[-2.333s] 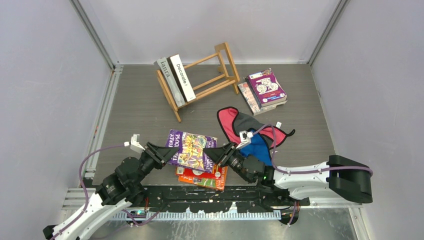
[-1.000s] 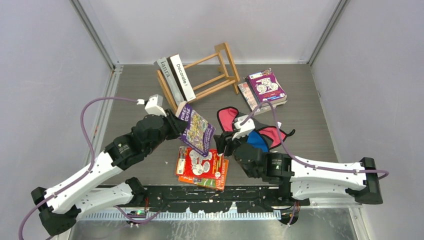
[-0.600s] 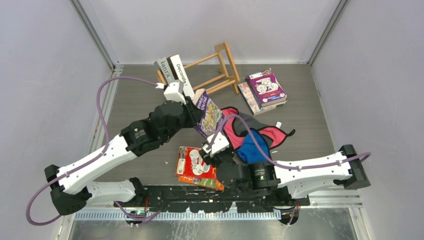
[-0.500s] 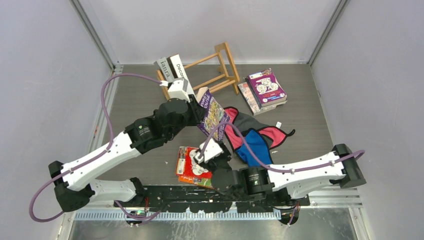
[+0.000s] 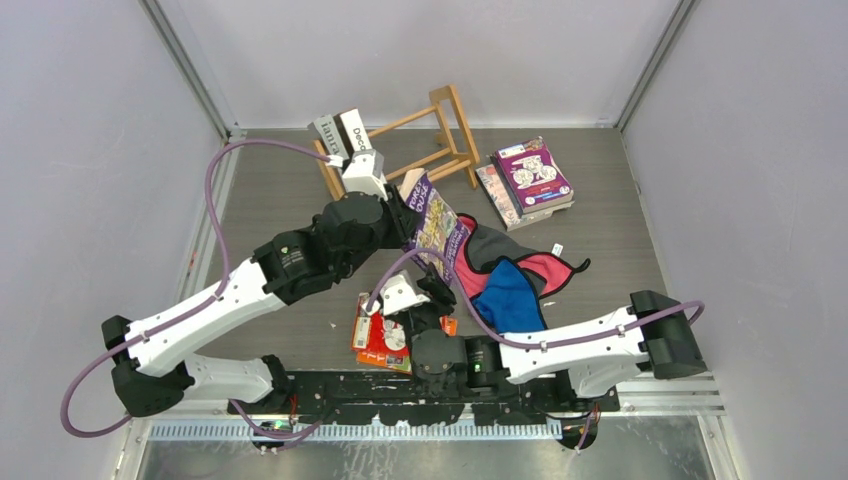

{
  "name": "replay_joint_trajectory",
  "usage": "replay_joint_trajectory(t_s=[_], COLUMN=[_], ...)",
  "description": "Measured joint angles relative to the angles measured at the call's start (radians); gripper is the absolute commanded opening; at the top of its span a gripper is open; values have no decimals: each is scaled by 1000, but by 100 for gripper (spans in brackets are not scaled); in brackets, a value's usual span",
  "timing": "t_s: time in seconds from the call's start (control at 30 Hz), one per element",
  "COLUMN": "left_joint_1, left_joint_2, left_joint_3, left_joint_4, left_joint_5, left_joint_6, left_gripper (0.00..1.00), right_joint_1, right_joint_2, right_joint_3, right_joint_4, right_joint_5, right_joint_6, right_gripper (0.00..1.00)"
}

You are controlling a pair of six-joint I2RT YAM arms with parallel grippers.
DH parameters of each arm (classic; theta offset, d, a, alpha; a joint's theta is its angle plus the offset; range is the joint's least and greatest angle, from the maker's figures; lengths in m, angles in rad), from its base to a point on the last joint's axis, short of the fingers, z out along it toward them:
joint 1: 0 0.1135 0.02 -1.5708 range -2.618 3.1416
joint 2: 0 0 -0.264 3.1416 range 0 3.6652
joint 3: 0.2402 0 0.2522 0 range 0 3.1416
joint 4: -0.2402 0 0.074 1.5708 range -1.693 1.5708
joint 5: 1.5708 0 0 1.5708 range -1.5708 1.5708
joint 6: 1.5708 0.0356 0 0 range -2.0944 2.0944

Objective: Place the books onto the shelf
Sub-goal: Pick up the book from the center of the board.

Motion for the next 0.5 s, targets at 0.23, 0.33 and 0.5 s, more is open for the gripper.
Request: replay_joint_trajectory(t_s=[0.23,0.33,0.5], left_joint_1=[-9,-10,-10], left_joint_2=[0,0,0], left_joint_3=[0,0,0], left_joint_4=[-18,-15,-3], left_joint_5=[1,1,1], left_joint_6=[-8,-19,-27], left_gripper=[0,0,0], right_joint_1=[-91,-124,-158], right_joint_2=[0,0,0], right_joint_3=[-14,-14,-22], right_joint_4=[-4,-47,-71], right_joint_5=[-12,-39,-86], right_joint_6=[14,51,79], right_gripper=[52,46,19])
